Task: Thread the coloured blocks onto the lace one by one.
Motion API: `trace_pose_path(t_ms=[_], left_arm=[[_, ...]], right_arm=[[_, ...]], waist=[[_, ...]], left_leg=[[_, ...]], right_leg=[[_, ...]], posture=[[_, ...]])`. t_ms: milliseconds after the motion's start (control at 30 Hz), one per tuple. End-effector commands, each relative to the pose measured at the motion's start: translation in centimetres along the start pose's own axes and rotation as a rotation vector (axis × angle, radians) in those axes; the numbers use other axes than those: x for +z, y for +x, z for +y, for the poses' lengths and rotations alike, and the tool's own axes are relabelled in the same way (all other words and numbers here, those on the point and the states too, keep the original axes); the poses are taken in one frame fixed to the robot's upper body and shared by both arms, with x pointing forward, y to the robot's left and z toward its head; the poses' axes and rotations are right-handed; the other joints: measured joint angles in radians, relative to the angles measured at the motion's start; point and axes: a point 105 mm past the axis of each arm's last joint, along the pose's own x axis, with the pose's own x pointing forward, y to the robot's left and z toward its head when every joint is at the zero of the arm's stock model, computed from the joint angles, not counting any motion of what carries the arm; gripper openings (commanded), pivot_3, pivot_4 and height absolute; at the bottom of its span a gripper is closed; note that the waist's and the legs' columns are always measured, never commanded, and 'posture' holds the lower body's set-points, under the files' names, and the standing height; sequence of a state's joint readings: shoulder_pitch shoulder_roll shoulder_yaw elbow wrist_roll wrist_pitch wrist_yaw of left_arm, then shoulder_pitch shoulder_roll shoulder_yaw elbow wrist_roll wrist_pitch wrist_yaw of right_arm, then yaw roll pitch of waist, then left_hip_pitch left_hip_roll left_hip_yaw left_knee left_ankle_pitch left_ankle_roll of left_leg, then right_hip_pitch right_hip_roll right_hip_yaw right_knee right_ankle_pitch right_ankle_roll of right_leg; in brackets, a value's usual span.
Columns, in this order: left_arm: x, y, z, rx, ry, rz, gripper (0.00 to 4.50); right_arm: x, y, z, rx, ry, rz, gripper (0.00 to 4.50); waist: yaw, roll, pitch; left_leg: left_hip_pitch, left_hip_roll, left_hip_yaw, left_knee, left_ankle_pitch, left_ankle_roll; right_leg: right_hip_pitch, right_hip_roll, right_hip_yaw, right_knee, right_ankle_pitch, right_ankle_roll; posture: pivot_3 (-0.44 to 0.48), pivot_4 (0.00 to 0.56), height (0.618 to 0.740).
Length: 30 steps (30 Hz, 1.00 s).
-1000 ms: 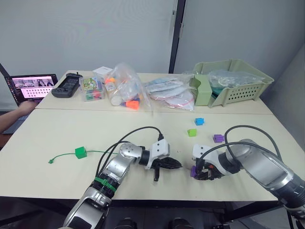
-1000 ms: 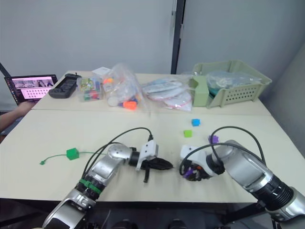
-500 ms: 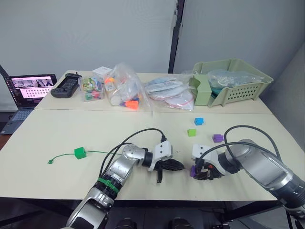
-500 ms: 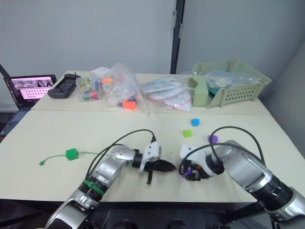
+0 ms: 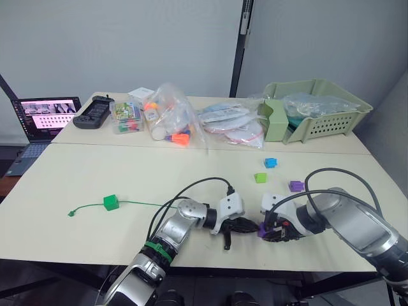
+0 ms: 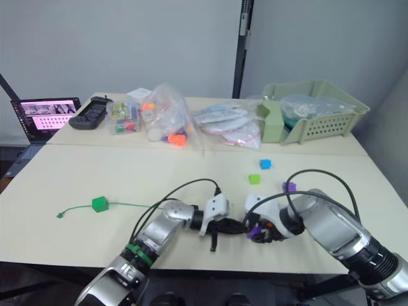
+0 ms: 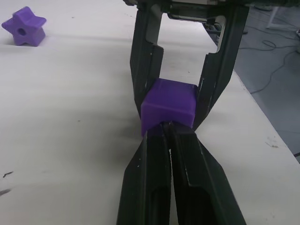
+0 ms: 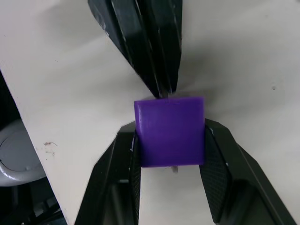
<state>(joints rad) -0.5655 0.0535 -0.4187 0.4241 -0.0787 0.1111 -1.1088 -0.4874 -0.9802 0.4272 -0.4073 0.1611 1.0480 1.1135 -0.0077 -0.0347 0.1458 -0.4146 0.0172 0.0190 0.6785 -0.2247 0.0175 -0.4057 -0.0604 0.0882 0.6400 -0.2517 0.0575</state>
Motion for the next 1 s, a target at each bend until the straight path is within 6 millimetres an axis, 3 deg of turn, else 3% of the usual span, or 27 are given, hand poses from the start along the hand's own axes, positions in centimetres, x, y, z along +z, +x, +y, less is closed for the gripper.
trace_pose_path(t_ms=[33,367,600,1000], left_arm=[[2.1,1.6,-0.6,-0.017,0.027,-0.075,0.33],[2.3,0.3,-0.3,-0.012,0.030,-0.069,3.62],[1.0,-1.2,-0.4,-0.047,0.096,0.033,3.65],[0.3,-3.1,0.7,-0.007,0.106,0.083,3.65]], right_arm=[[0.1,0.3,0.5,0.012,0.009,-0.010,1.17],[-0.1,0.5,0.4,0.008,0.024,-0.015,1.17],[-0.1,0.7,0.4,0.009,0.024,-0.022,1.17],[-0.2,0.9,0.4,0.001,0.032,-0.030,1.17]], waist=[[0.000,0.000,0.000],[0.001,0.000,0.000],[-0.009,0.000,0.000],[-0.007,0.000,0.000]], left_leg=[[0.000,0.000,0.000,0.000,0.000,0.000],[0.000,0.000,-0.001,0.000,0.000,0.000],[0.001,0.001,-0.001,-0.002,0.000,0.000],[0.000,0.001,-0.002,-0.002,0.000,0.000]], right_leg=[[0.000,0.000,0.000,0.000,0.000,0.000],[0.001,0.000,-0.001,-0.001,0.000,0.000],[0.000,0.001,-0.001,-0.001,0.000,-0.001],[0.000,0.001,-0.001,-0.001,0.000,-0.001]], posture=[[0.000,0.150,0.734],[0.000,0.150,0.734],[0.000,0.150,0.734],[0.000,0.150,0.734]])
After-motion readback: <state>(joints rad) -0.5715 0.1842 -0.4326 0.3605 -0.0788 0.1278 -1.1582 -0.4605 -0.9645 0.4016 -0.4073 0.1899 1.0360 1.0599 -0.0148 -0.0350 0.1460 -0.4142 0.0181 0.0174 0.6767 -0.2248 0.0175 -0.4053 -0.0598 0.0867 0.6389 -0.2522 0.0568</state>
